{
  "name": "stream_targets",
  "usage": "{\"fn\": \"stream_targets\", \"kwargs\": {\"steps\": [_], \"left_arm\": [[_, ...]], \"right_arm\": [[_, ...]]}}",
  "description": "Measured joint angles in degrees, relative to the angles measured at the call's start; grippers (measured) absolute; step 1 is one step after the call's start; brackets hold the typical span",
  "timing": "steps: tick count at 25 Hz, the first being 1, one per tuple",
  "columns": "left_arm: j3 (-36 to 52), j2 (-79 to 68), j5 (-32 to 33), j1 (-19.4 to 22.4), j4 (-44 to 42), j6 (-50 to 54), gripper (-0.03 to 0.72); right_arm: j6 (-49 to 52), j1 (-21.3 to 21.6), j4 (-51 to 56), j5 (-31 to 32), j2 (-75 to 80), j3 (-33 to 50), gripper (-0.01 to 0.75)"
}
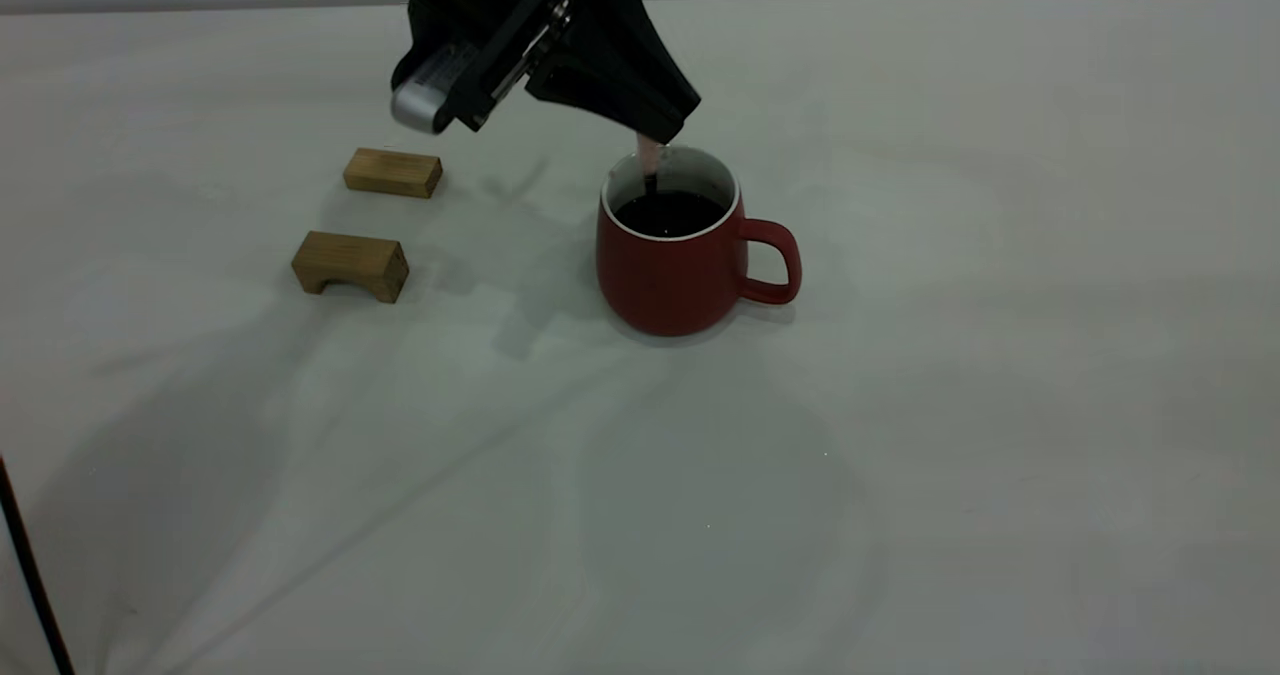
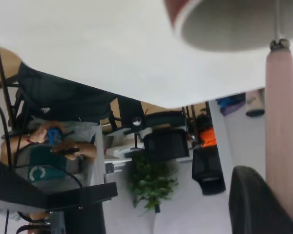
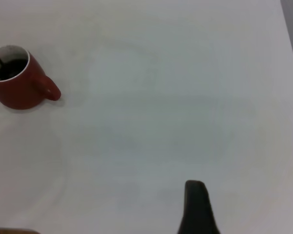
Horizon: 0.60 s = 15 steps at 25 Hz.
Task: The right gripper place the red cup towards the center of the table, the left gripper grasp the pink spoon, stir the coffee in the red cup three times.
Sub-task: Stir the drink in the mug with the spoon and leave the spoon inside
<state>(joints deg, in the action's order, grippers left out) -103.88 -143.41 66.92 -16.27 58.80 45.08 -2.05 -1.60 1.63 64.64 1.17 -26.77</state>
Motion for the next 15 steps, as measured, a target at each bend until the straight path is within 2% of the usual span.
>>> {"fn": "stream_targets", "kwargs": {"steps": [5,10,15], "left_arm": [[-0.1,-0.83,0.0,-1.82,2.35,-0.62,0.135],[-0.67,-0.71,0.0,-2.0,-1.88,5.3,0.135],[-3.5,-0.53,0.0,-1.14,-5.3,5.53,0.131]], "right_arm": [[0.0,0.0,0.0,0.0,0.0,0.0,0.584],[0.0,0.0,0.0,0.0,0.0,0.0,0.584],[0.0,0.0,0.0,0.0,0.0,0.0,0.584]]}}
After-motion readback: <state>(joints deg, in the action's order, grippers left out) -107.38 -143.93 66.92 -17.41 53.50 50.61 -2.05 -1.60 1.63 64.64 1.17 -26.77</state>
